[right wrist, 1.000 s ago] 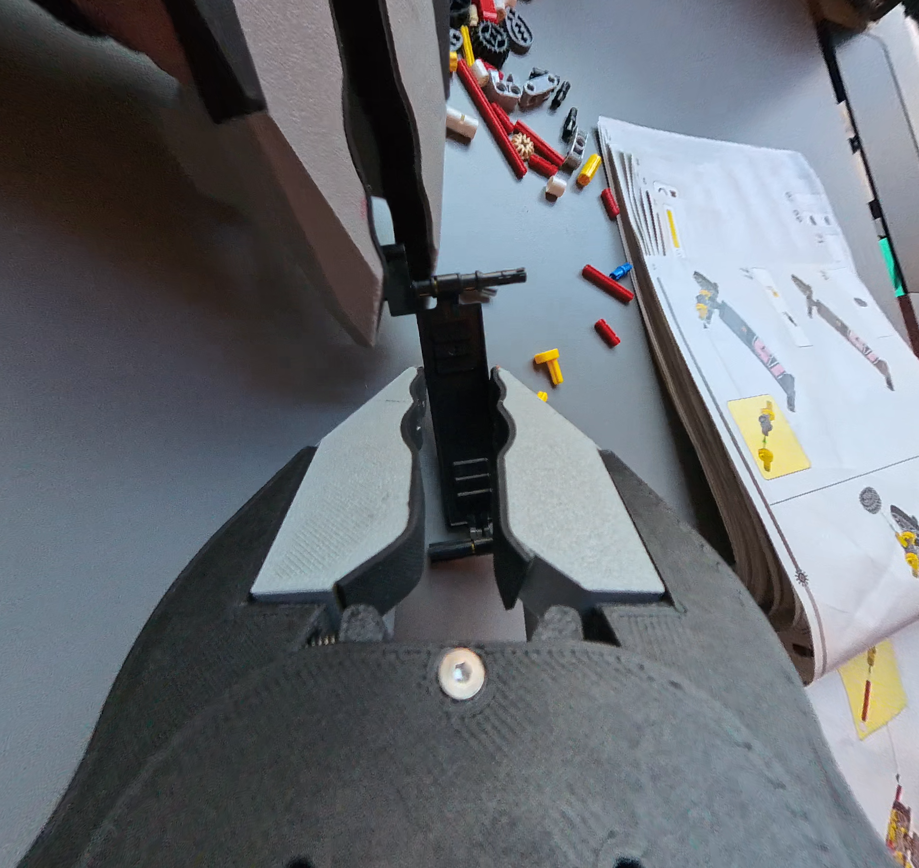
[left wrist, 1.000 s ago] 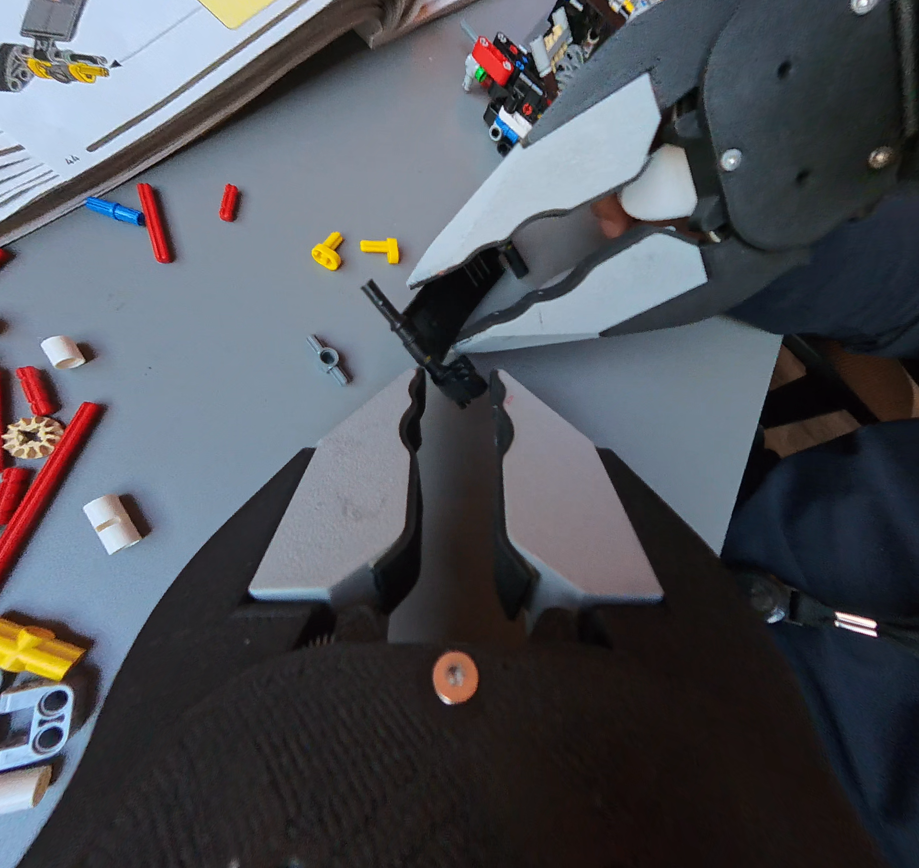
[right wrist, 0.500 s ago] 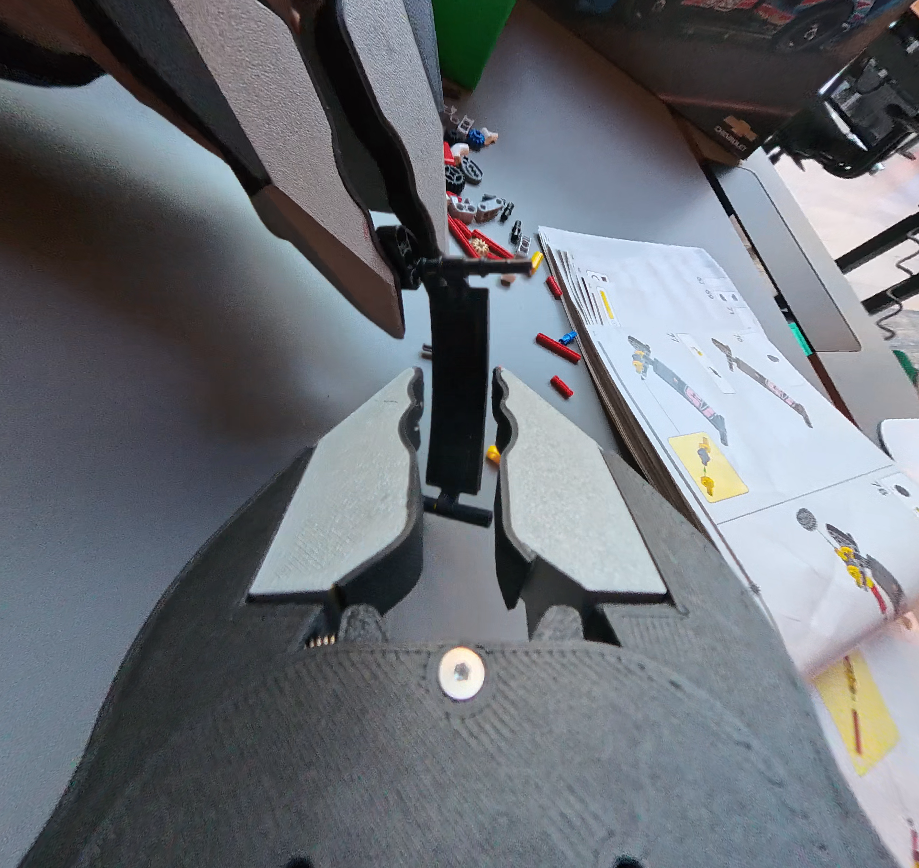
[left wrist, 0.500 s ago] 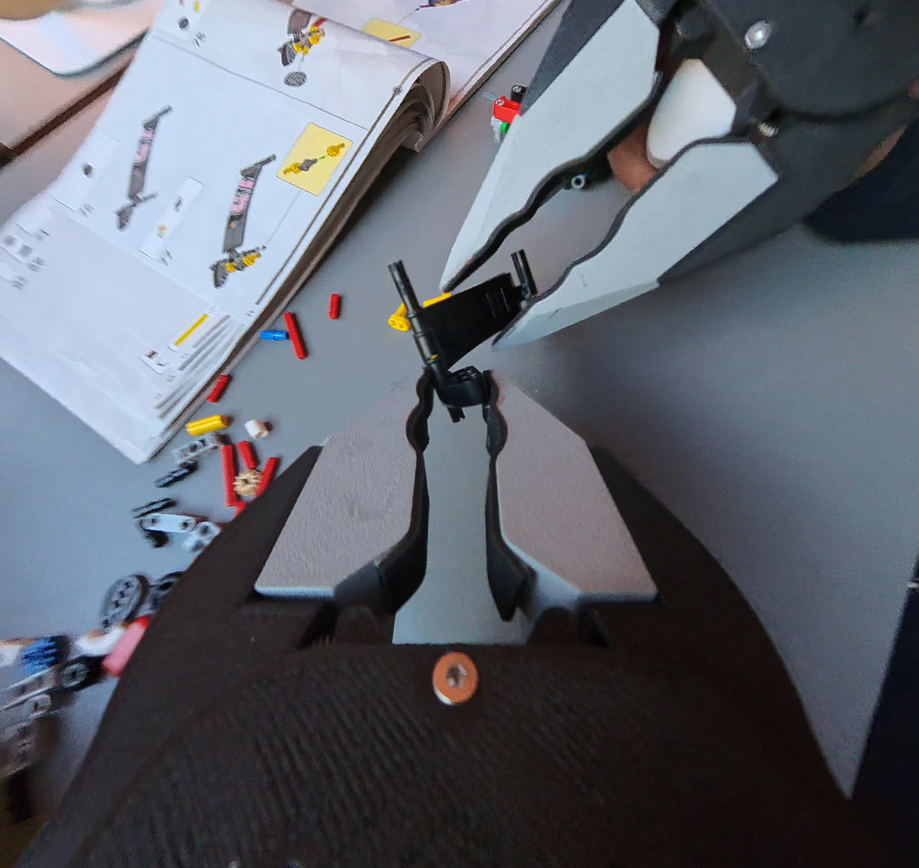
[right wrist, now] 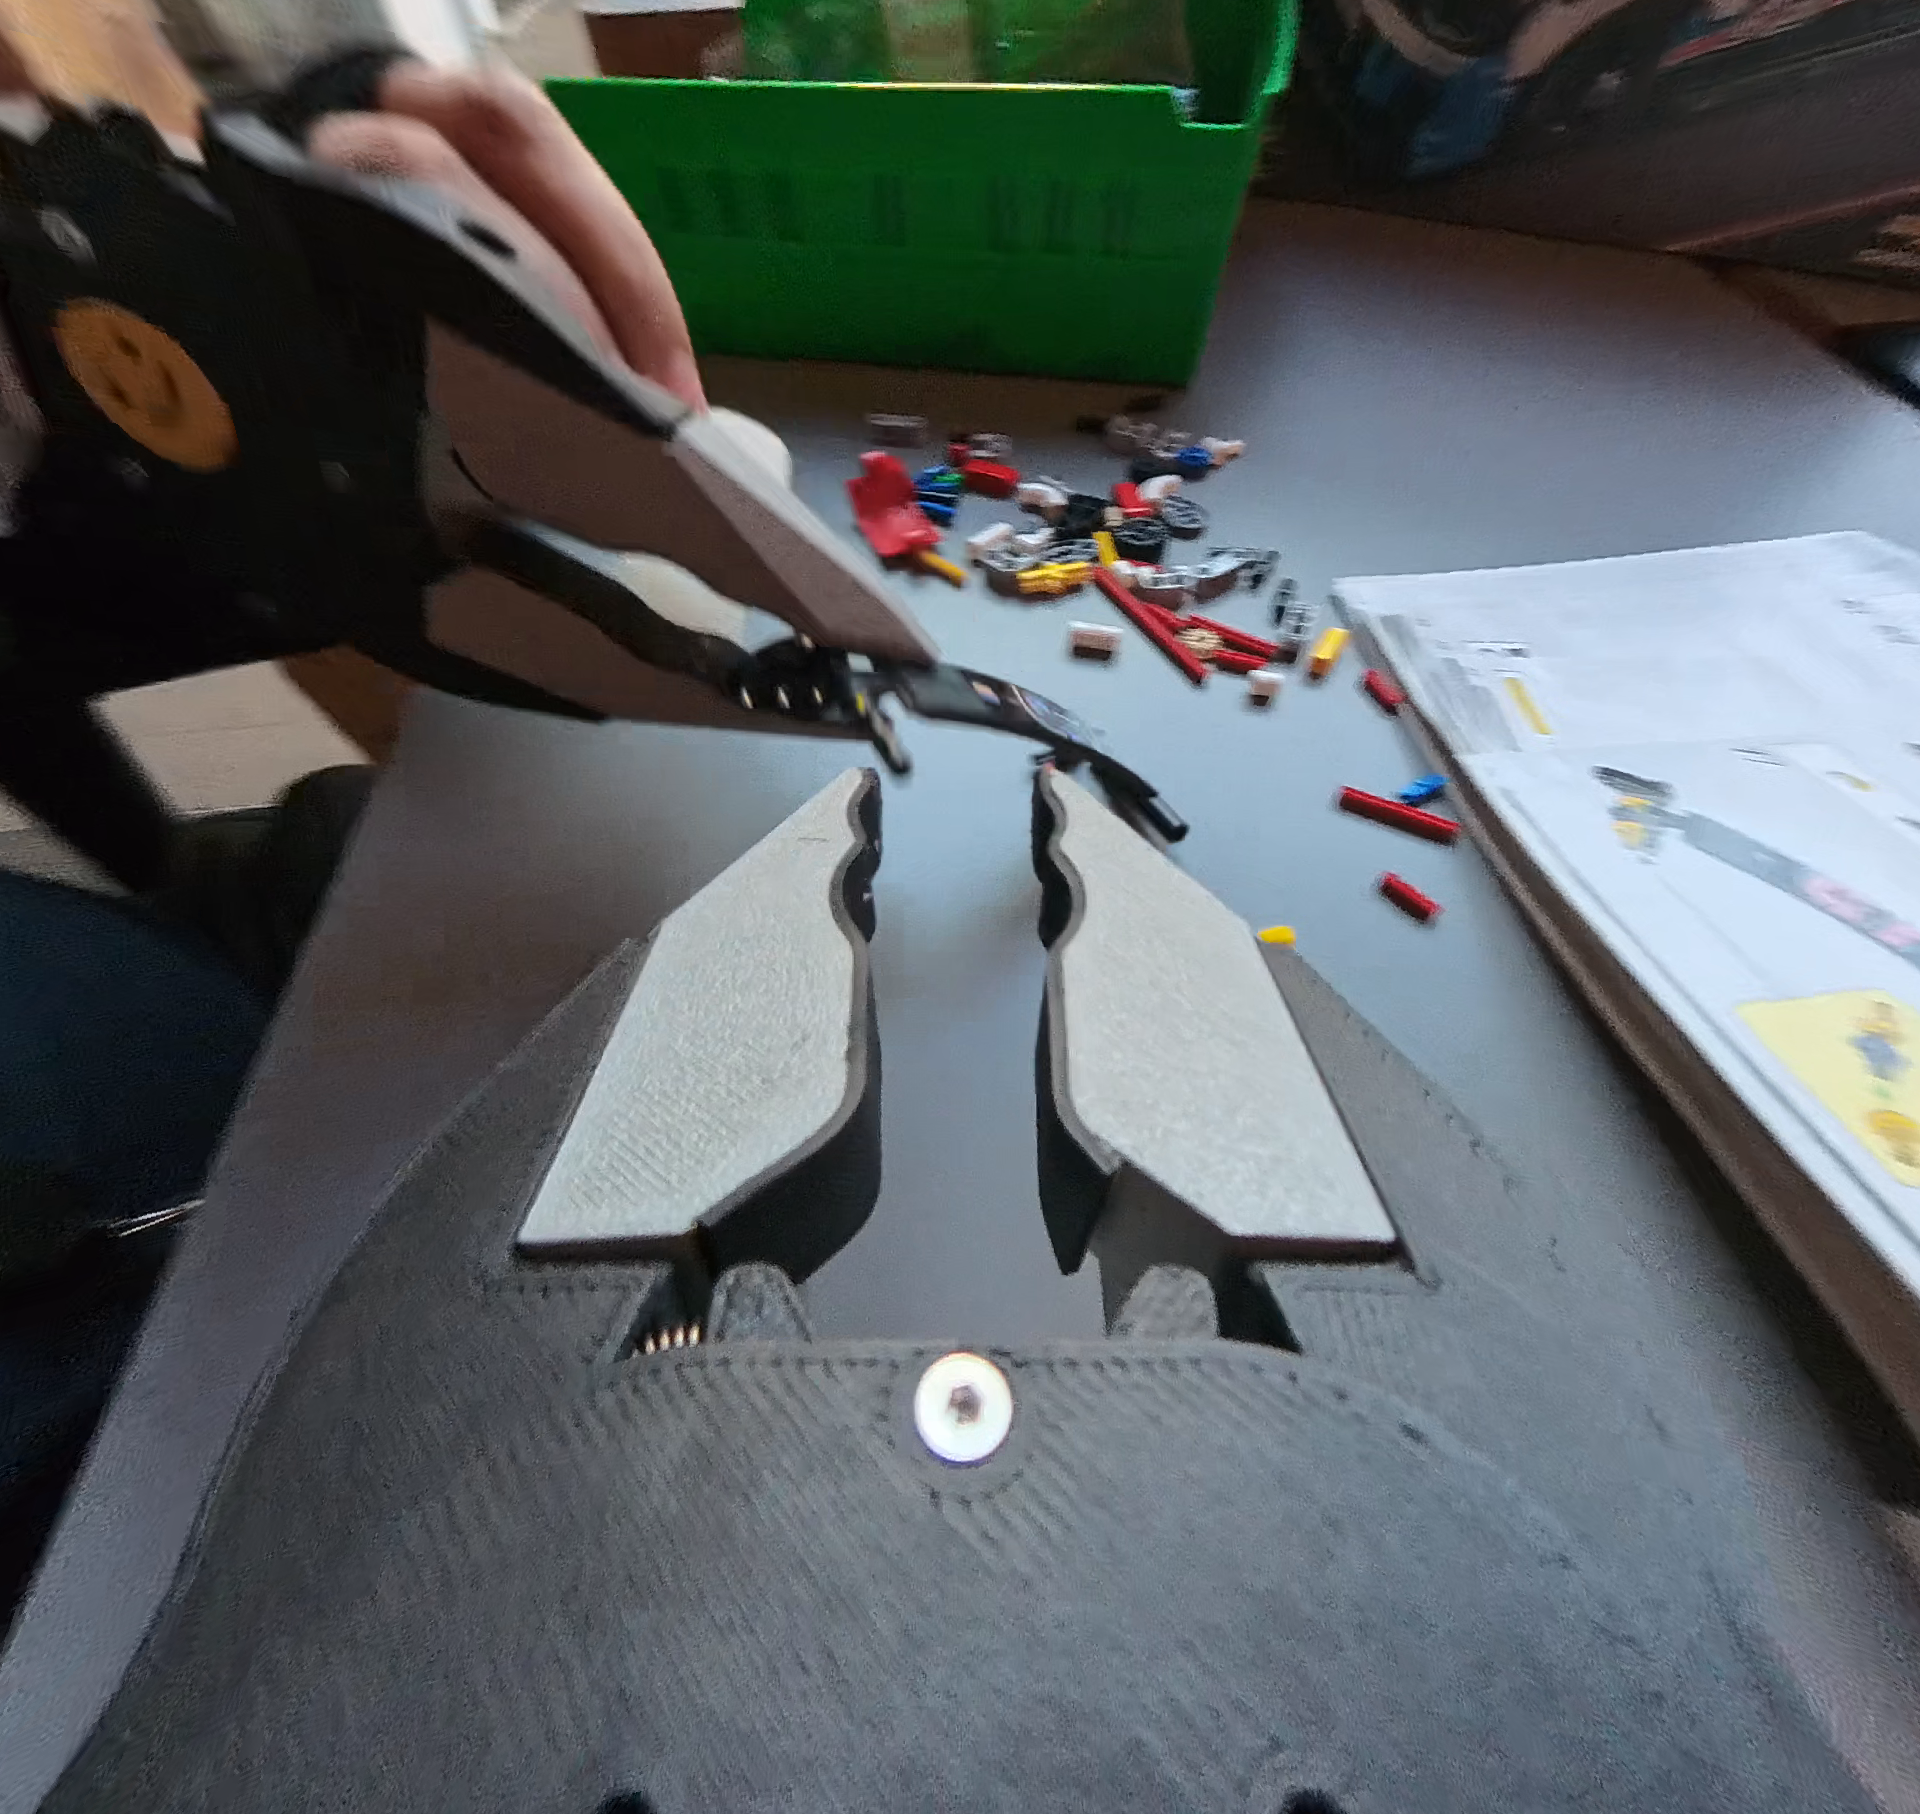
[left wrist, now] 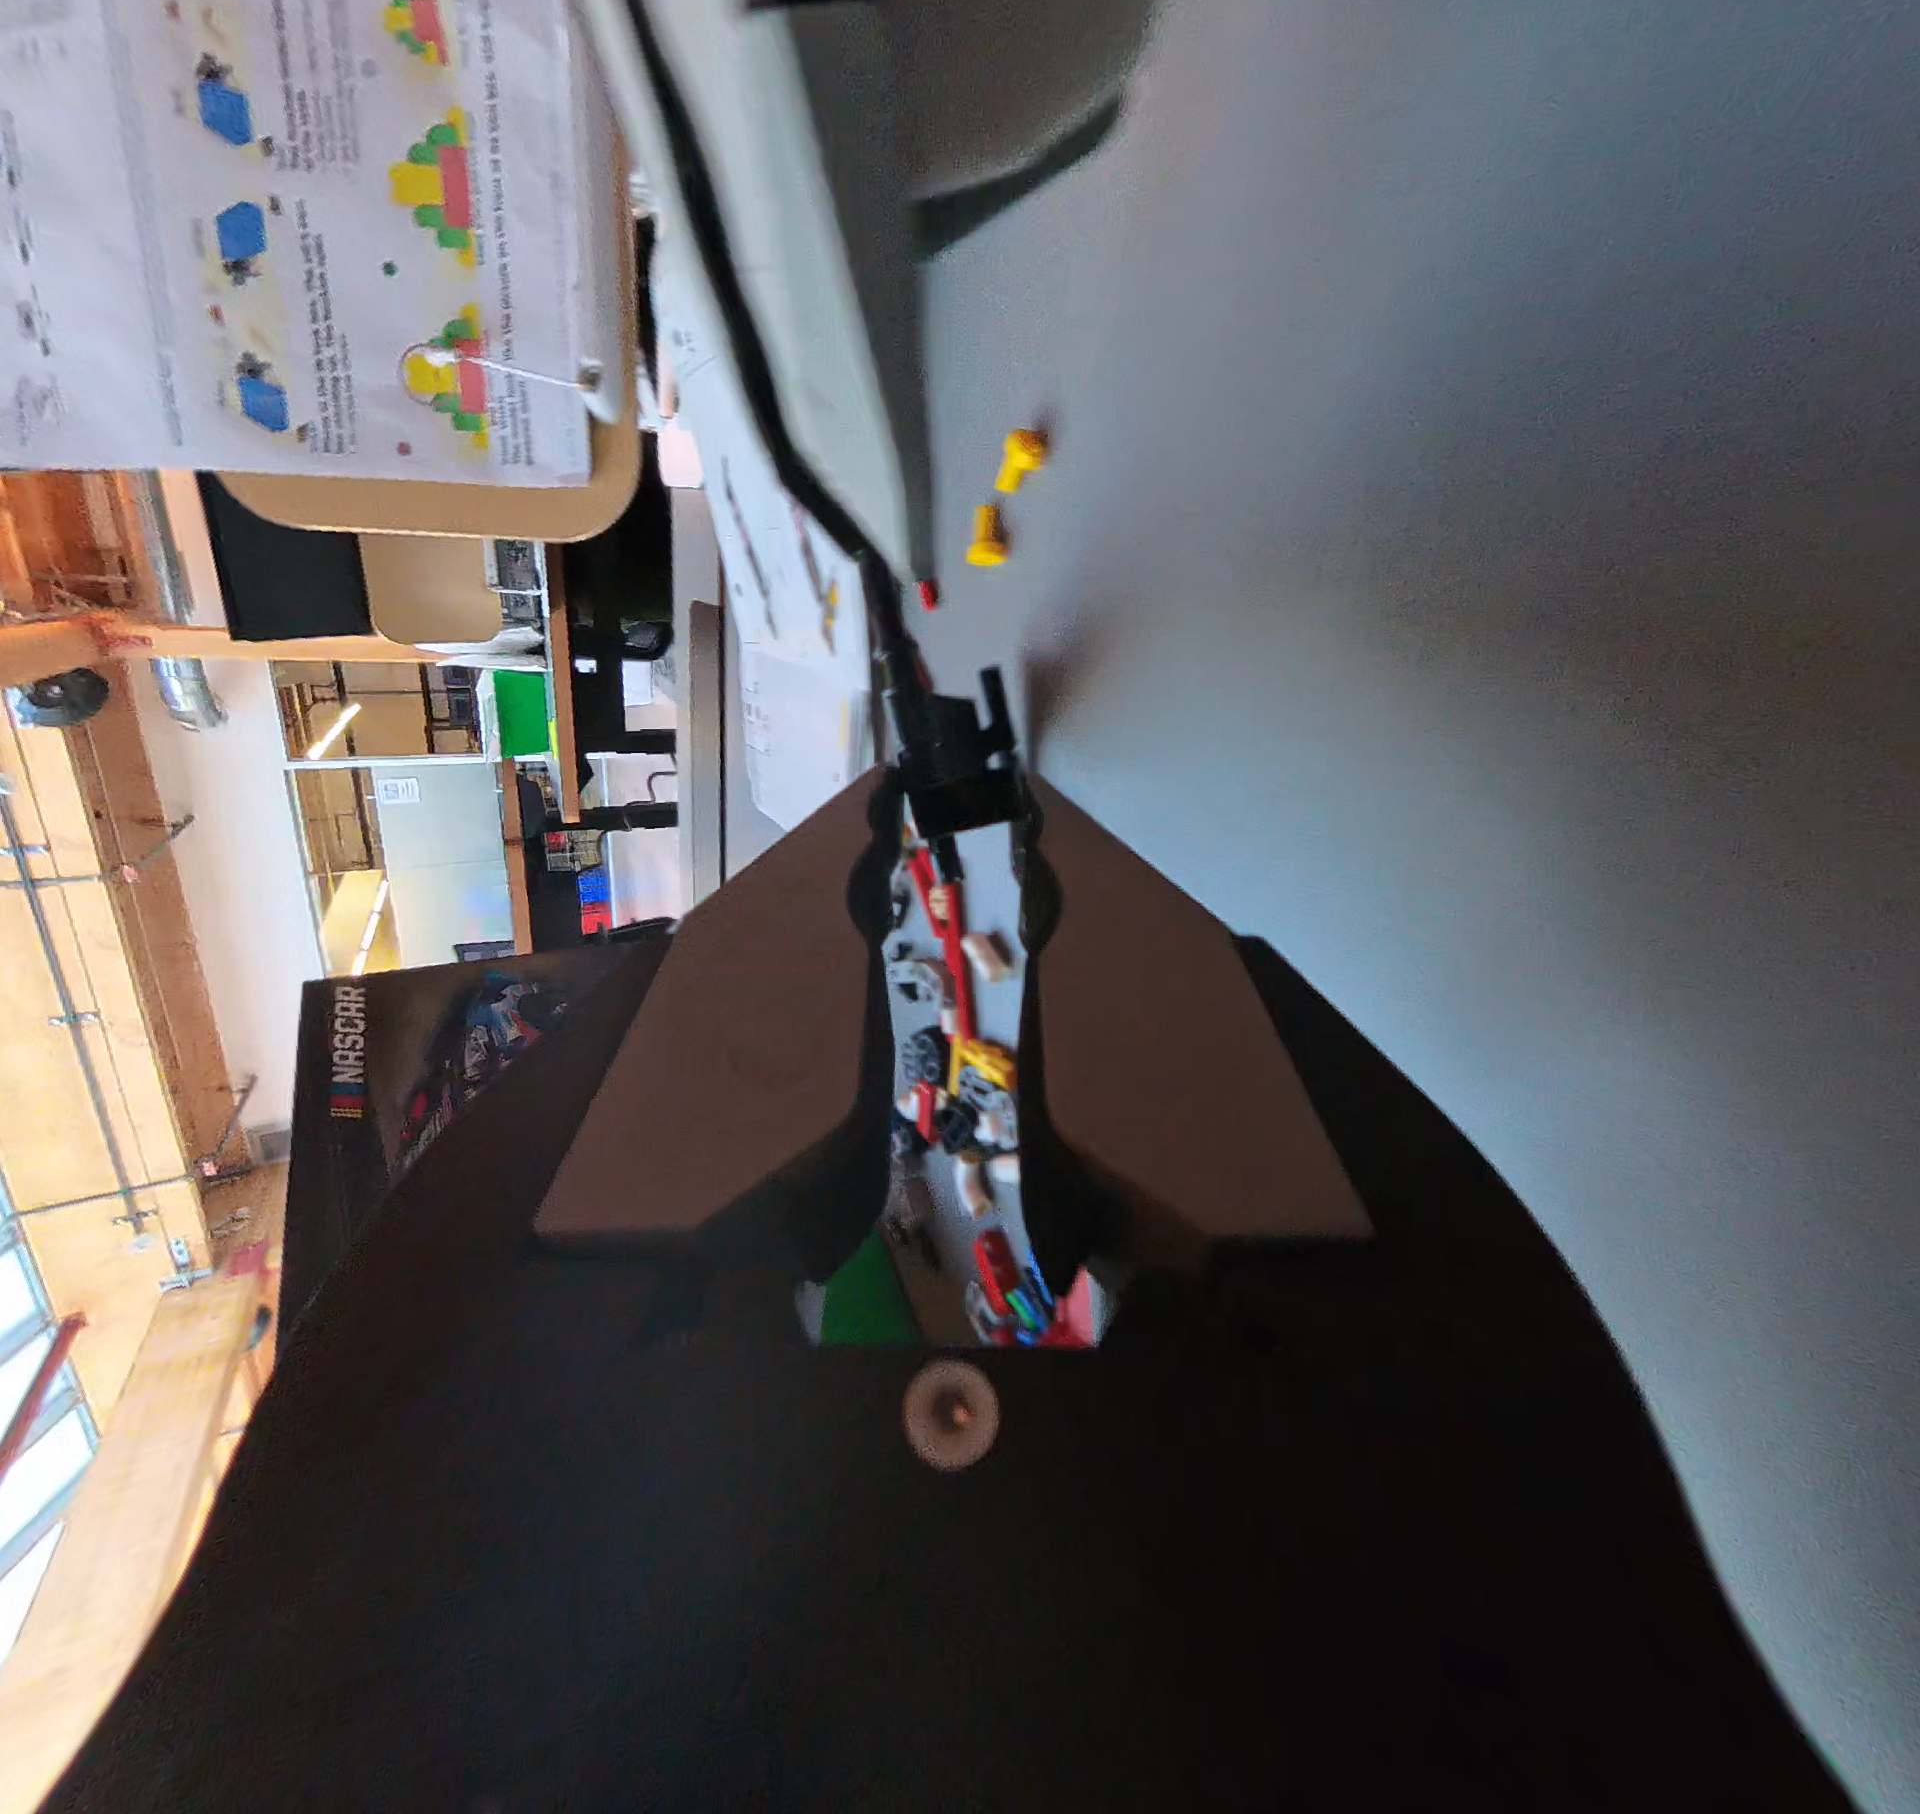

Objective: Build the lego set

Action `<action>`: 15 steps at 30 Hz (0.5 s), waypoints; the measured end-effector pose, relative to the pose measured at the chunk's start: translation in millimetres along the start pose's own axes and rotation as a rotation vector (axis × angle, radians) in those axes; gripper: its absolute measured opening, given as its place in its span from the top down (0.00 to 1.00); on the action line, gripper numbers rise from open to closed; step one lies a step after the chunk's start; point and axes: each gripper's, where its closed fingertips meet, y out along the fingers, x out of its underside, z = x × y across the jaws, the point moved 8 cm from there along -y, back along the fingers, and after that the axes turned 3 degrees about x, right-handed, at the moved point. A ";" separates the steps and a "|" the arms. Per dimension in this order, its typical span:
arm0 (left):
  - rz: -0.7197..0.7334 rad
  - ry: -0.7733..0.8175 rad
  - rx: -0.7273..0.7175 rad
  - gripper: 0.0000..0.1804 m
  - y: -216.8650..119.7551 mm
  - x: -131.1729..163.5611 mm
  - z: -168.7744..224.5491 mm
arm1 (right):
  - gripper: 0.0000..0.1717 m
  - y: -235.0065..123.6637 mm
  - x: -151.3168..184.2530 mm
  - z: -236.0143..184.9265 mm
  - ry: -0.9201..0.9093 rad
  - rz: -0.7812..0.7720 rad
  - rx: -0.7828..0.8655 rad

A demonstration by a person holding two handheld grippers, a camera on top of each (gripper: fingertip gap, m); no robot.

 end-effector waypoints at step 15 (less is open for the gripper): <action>0.067 -0.433 0.321 0.80 -32.3 2.6 42.1 | 0.88 12.4 18.8 -29.6 -0.123 -0.173 -0.212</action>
